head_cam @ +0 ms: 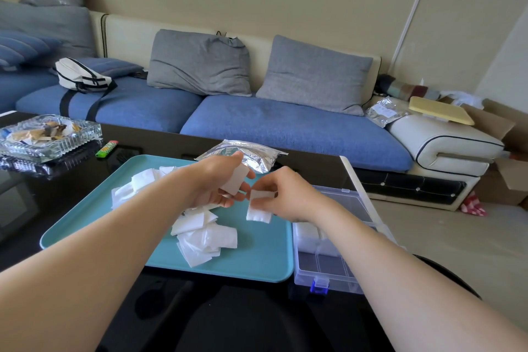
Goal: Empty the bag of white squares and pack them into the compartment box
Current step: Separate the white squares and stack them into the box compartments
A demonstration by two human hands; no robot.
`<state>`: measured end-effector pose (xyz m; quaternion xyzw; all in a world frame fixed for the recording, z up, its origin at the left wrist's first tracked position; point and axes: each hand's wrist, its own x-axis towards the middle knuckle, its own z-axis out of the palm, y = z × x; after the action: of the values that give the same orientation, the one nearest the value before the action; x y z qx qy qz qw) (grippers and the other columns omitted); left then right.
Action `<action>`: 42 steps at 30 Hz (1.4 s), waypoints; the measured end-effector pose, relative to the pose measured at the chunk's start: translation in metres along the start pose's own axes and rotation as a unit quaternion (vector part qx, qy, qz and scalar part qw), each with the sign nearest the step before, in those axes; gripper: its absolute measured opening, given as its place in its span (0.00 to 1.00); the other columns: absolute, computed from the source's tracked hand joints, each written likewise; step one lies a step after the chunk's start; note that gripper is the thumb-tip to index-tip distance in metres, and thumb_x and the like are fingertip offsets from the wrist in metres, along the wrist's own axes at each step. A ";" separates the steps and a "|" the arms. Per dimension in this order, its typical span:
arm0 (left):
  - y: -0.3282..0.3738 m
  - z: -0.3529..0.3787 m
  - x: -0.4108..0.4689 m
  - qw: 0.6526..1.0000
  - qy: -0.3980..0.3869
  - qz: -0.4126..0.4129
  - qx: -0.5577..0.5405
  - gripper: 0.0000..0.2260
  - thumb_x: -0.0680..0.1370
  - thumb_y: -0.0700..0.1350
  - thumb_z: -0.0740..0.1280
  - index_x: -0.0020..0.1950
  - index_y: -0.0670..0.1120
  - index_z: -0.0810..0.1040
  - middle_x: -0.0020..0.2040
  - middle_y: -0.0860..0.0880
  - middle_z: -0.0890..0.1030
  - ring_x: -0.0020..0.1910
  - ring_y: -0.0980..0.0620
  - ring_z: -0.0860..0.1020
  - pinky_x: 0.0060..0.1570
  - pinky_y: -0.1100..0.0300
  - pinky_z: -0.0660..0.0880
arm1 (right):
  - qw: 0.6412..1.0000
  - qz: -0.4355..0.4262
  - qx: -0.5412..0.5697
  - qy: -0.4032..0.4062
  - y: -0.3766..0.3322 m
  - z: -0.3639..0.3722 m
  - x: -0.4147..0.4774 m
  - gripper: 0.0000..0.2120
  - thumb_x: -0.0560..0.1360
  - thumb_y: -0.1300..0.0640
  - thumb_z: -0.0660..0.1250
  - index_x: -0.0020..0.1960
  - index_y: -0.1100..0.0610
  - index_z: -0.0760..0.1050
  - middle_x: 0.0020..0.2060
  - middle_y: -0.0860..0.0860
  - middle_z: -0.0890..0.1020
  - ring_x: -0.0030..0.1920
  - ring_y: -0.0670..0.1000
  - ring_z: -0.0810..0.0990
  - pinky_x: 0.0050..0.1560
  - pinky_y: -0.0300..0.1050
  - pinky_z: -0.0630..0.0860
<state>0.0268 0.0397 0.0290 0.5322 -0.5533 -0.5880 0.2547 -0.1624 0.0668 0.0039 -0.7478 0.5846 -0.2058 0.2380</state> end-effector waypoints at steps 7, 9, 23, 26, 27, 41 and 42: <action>0.001 0.009 -0.001 0.990 -0.054 -0.005 -0.129 0.23 0.89 0.55 0.51 0.62 0.39 0.78 0.55 0.39 0.84 0.52 0.42 0.82 0.60 0.44 0.79 | 0.979 -0.022 0.201 0.038 -0.008 -0.010 -0.012 0.08 0.73 0.53 0.81 0.51 0.50 0.86 0.38 0.44 0.87 0.35 0.43 0.79 0.39 0.42 0.77; 0.002 0.014 -0.004 0.987 -0.078 -0.002 -0.139 0.22 0.89 0.55 0.51 0.65 0.41 0.78 0.53 0.42 0.85 0.48 0.44 0.84 0.54 0.46 0.79 | 0.975 -0.055 0.205 0.070 -0.011 -0.011 -0.014 0.03 0.77 0.53 0.78 0.50 0.48 0.86 0.36 0.42 0.86 0.34 0.43 0.79 0.41 0.42 0.78; 0.012 0.035 -0.017 0.964 -0.111 0.027 -0.241 0.21 0.89 0.50 0.51 0.65 0.39 0.78 0.55 0.43 0.87 0.45 0.47 0.86 0.44 0.51 0.85 | 0.960 -0.015 0.179 0.215 -0.013 -0.008 -0.012 0.10 0.71 0.45 0.82 0.43 0.49 0.85 0.36 0.50 0.86 0.38 0.54 0.86 0.41 0.58 0.85; 0.013 0.036 -0.017 0.961 -0.110 0.028 -0.252 0.20 0.89 0.48 0.51 0.66 0.38 0.78 0.54 0.42 0.87 0.46 0.47 0.86 0.48 0.49 0.84 | 0.956 -0.010 0.171 0.236 -0.014 -0.010 -0.012 0.10 0.72 0.44 0.81 0.41 0.48 0.84 0.31 0.44 0.80 0.31 0.44 0.77 0.37 0.45 0.80; 0.013 0.036 -0.016 0.961 -0.113 0.028 -0.252 0.20 0.89 0.48 0.51 0.67 0.37 0.77 0.55 0.42 0.87 0.47 0.46 0.86 0.50 0.48 0.83 | 0.955 -0.010 0.172 0.240 -0.013 -0.010 -0.011 0.10 0.72 0.44 0.81 0.42 0.48 0.84 0.30 0.43 0.79 0.30 0.41 0.75 0.35 0.42 0.77; 0.011 0.026 -0.015 0.966 -0.191 0.055 -0.163 0.14 0.81 0.42 0.57 0.59 0.41 0.80 0.56 0.42 0.81 0.48 0.45 0.82 0.60 0.47 0.76 | 0.954 -0.007 0.126 0.273 -0.015 -0.003 -0.009 0.10 0.74 0.46 0.79 0.50 0.49 0.82 0.31 0.43 0.74 0.31 0.41 0.73 0.33 0.35 0.68; 0.010 0.024 -0.013 0.969 -0.190 0.057 -0.147 0.15 0.80 0.38 0.57 0.58 0.40 0.81 0.56 0.42 0.81 0.49 0.45 0.82 0.60 0.48 0.76 | 0.955 -0.007 0.116 0.274 -0.015 -0.002 -0.009 0.09 0.75 0.48 0.78 0.50 0.50 0.82 0.32 0.43 0.73 0.31 0.41 0.73 0.34 0.35 0.67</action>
<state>0.0063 0.0576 0.0380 0.3352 -0.5283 -0.7379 0.2533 -0.1545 0.0785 0.0141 -0.6336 0.5945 -0.4711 0.1525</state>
